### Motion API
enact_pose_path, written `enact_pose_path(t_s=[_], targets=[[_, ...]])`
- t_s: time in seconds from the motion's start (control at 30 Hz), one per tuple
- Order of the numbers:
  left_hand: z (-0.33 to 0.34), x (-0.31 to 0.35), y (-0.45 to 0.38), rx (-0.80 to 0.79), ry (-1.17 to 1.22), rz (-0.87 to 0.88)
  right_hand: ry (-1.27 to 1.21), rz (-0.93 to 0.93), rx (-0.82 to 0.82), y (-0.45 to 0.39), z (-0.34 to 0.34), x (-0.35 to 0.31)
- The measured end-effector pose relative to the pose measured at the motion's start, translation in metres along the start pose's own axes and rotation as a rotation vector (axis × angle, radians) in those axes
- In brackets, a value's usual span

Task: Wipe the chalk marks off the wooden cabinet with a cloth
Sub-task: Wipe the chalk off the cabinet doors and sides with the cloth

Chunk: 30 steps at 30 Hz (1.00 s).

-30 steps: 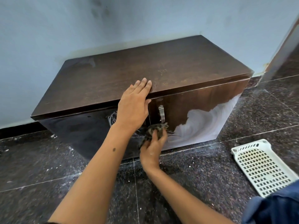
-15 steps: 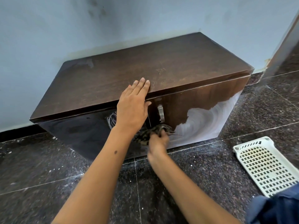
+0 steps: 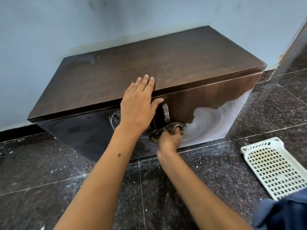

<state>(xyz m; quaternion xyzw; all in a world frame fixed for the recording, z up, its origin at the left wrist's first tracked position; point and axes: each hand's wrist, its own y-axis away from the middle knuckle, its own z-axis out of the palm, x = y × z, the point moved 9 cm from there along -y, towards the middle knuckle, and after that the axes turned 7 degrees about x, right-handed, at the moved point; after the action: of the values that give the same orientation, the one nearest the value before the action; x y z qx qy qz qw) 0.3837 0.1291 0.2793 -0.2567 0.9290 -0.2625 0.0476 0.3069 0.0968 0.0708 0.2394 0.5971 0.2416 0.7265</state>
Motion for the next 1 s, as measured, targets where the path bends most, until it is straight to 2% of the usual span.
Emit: enact_pose_path(t_s=[0.07, 0.13, 0.23, 0.33, 0.53, 0.6, 0.7, 0.87, 0.93, 1.0], targets=[[0.004, 0.006, 0.000, -0.016, -0.065, -0.005, -0.071, -0.012, -0.084, 0.018, 0.017, 0.006], [0.008, 0.011, 0.001, -0.022, -0.119, 0.009, -0.124, 0.035, -0.095, 0.013, 0.020, 0.016], [0.009, 0.014, 0.004, -0.030, -0.154, 0.038, -0.051, 0.143, -0.023, -0.015, -0.002, 0.021], [0.008, 0.015, 0.006, -0.044, -0.177, 0.059, -0.080, 0.210, 0.040, -0.035, -0.026, 0.011], [0.011, 0.031, 0.000, -0.036, -0.193, 0.105, -0.028, -0.145, -0.007, 0.009, 0.001, -0.035], [0.014, 0.038, -0.001, -0.031, -0.192, 0.121, -0.055, -0.212, -0.009, 0.018, 0.000, -0.041], [0.015, 0.040, -0.002, -0.026, -0.226, 0.129, -0.023, -0.215, 0.003, 0.006, -0.011, -0.033], [0.010, 0.043, -0.002, -0.010, -0.237, 0.131, -0.056, -0.044, 0.040, -0.031, -0.021, -0.020], [0.009, 0.045, -0.002, -0.003, -0.229, 0.134, -0.068, -0.098, 0.039, -0.023, -0.018, -0.034], [0.009, 0.046, -0.003, 0.006, -0.205, 0.133, -0.024, -0.245, 0.024, -0.004, -0.013, -0.057]])
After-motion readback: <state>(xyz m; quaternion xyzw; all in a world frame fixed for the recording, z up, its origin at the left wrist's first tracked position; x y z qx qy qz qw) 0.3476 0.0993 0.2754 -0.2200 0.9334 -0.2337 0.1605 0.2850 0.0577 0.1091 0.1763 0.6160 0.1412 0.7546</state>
